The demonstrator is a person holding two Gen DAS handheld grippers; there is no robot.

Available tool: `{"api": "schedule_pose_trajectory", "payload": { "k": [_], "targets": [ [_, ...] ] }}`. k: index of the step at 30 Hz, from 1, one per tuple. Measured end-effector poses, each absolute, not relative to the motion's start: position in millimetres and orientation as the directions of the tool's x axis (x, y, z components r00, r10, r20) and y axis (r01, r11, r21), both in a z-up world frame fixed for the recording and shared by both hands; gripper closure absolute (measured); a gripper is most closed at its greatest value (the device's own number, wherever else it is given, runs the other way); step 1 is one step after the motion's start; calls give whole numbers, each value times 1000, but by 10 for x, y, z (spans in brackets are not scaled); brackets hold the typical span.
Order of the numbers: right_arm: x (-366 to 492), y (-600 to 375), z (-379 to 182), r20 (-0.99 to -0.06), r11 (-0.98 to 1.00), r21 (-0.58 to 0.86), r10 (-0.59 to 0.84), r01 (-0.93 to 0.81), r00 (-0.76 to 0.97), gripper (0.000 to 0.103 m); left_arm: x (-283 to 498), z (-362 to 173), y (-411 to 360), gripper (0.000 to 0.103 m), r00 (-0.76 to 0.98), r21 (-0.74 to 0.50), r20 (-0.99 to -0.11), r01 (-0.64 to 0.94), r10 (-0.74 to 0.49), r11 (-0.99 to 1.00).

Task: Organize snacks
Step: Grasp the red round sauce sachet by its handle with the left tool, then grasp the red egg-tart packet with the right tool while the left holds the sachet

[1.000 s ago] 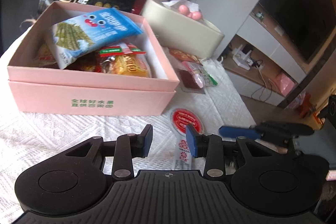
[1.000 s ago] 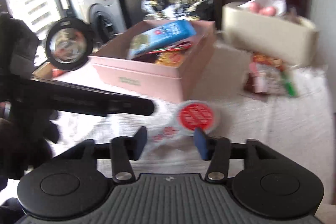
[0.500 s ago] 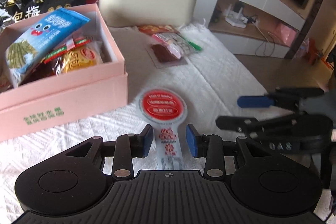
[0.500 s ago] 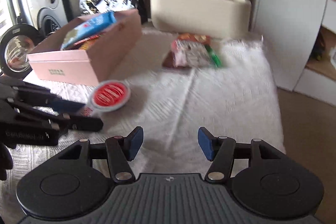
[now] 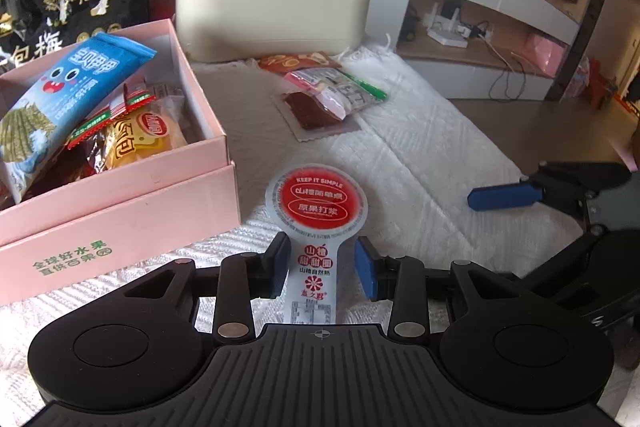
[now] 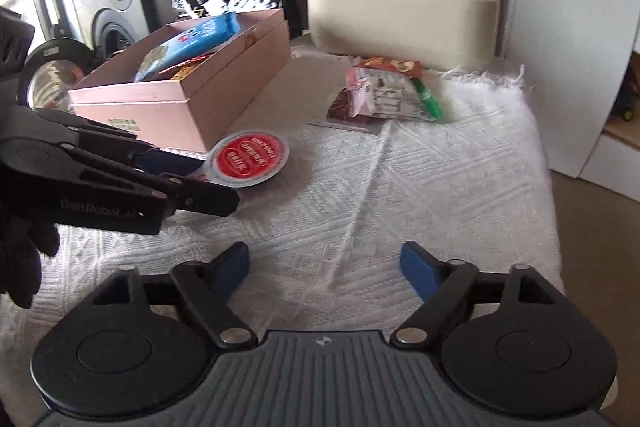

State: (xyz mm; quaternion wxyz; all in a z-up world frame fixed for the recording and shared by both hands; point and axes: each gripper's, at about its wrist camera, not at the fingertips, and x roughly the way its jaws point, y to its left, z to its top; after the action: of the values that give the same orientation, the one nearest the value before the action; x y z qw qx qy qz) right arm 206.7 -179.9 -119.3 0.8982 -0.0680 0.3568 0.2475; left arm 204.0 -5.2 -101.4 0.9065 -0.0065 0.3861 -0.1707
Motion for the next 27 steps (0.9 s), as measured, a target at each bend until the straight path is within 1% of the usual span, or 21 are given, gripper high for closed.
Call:
{"api": "schedule_pose_trajectory", "payload": {
  "k": [1,3,5,6,7,8,10,13,16,19,21,24,26,27],
  "targets": [
    [2094,-1799,-1188,-685,857,72,414,-510,600,4,2034,-1019,-49,63,645,-143,-695,308,-317,941],
    [2137,-1776,-1170,-710,836,87,433,-541,555,2,2015,-1028,-31,63,650,-149,-687,312,-325,938],
    [2183,-1769,-1135,-734,819,83,436,-568,521,5,1995,-1031,-21,63,652,-150,-682,319,-332,936],
    [2203,-1792,-1104,-735,823,91,435,-561,519,11,1977,-1034,-24,65,655,-143,-680,323,-330,935],
    [2226,-1824,-1055,-726,835,98,432,-541,535,12,1956,-1034,-30,68,661,-129,-678,323,-321,938],
    [2239,-1850,-995,-707,848,98,427,-521,563,12,1939,-1037,-35,75,670,-115,-675,318,-309,941],
    [2270,-1865,-862,-651,880,69,397,-470,647,12,1916,-1044,-20,75,676,-126,-664,321,-320,939],
    [2444,-1810,-741,-576,921,57,346,-387,740,12,1900,-1050,42,75,670,-182,-647,328,-365,927],
    [2802,-1702,-717,-564,934,64,325,-353,759,12,1868,-1066,100,75,674,-198,-635,330,-378,923],
    [3167,-1505,-670,-542,941,24,295,-336,787,12,1857,-1101,166,75,678,-235,-617,327,-400,916],
    [3434,-1389,-675,-553,952,12,261,-306,791,12,1850,-1117,182,75,685,-247,-605,323,-406,914],
    [3795,-1265,-761,-601,962,28,234,-273,764,12,1825,-1125,177,75,695,-247,-595,320,-404,915],
    [3952,-1180,-862,-622,965,0,207,-264,755,12,1819,-1127,183,75,696,-253,-592,319,-407,913],
    [4000,-1137,-906,-626,965,-23,190,-261,756,15,1820,-1128,188,75,695,-258,-591,318,-410,912]
  ]
}}
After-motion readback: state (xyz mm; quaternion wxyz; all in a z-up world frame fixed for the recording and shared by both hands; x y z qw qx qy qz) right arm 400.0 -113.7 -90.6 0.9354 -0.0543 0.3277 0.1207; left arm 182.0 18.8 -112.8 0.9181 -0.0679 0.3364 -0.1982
